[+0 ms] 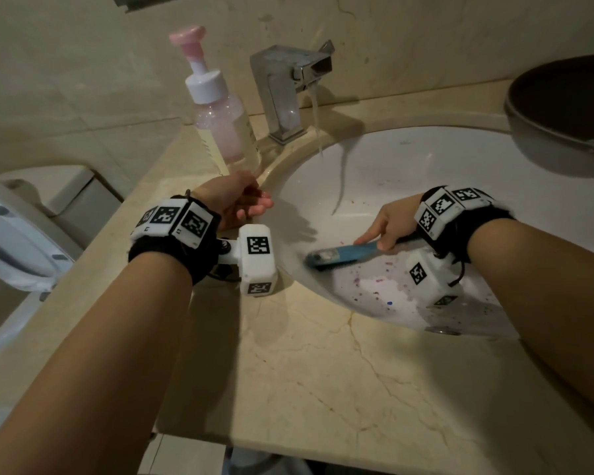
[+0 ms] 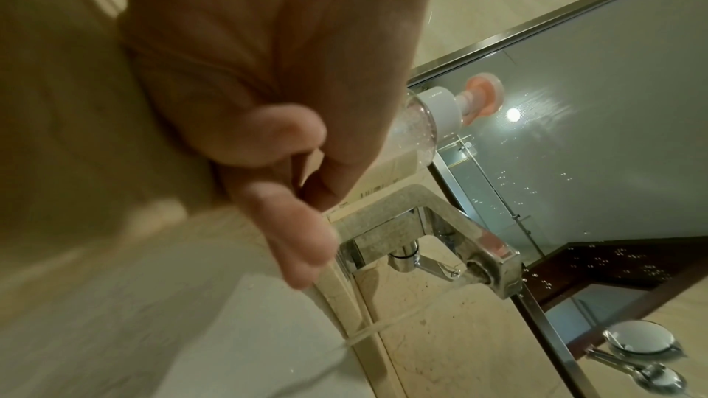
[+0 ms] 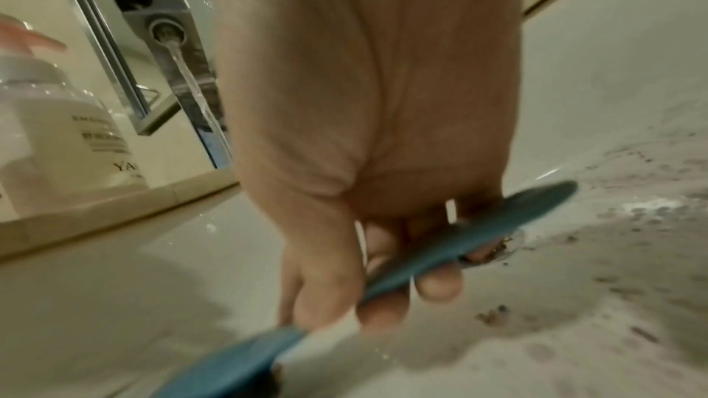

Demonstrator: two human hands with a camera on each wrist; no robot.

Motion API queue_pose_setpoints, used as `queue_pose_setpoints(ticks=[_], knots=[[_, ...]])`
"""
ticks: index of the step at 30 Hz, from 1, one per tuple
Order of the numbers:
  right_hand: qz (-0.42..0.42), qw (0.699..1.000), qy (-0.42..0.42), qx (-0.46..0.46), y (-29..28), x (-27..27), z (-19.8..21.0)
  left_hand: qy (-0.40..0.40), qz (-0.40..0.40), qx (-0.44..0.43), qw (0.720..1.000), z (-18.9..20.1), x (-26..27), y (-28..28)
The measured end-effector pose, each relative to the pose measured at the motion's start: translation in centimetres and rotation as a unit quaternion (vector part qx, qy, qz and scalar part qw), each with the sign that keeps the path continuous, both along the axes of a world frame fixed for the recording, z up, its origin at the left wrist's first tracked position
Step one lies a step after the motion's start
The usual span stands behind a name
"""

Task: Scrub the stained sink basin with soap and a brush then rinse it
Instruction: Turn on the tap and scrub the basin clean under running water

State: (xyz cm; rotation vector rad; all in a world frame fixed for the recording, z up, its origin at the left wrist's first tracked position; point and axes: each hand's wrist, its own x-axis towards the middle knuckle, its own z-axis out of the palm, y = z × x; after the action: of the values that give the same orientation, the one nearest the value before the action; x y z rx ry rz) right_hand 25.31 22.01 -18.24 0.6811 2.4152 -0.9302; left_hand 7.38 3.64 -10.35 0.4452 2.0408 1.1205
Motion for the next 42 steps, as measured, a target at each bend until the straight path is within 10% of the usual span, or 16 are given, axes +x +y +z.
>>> queue_pose_setpoints(ticks=[4,10,15,20,25,30,38,42], knots=[[-0.058,0.991,0.053,0.106,0.5,-0.2,-0.9,0.004,0.002,-0.002,1.0,0.0,0.1,0.0],[0.046,0.992,-0.084,-0.076,-0.1,0.0,0.6,0.004,0.004,-0.001,1.0,0.0,0.1,0.0],[-0.027,0.984,0.053,0.165,1.0,0.0,-0.6,0.0,0.005,0.004,1.0,0.0,0.1,-0.1],[0.047,0.996,-0.066,-0.023,-0.1,0.1,0.7,0.002,0.009,0.002,1.0,-0.2,0.0,-0.1],[-0.038,0.988,0.027,0.145,1.1,0.3,-0.3,0.002,0.005,0.0,1.0,-0.1,0.0,-0.1],[0.056,0.993,-0.105,0.007,1.0,1.1,0.6,0.002,0.006,0.001,1.0,0.0,0.0,-0.1],[0.007,0.969,0.027,0.246,0.3,0.0,1.3,0.004,0.003,0.005,1.0,0.0,0.1,-0.2],[0.054,0.994,-0.032,0.085,-0.5,-0.2,3.6,0.004,0.003,0.001,1.0,0.0,0.1,-0.1]])
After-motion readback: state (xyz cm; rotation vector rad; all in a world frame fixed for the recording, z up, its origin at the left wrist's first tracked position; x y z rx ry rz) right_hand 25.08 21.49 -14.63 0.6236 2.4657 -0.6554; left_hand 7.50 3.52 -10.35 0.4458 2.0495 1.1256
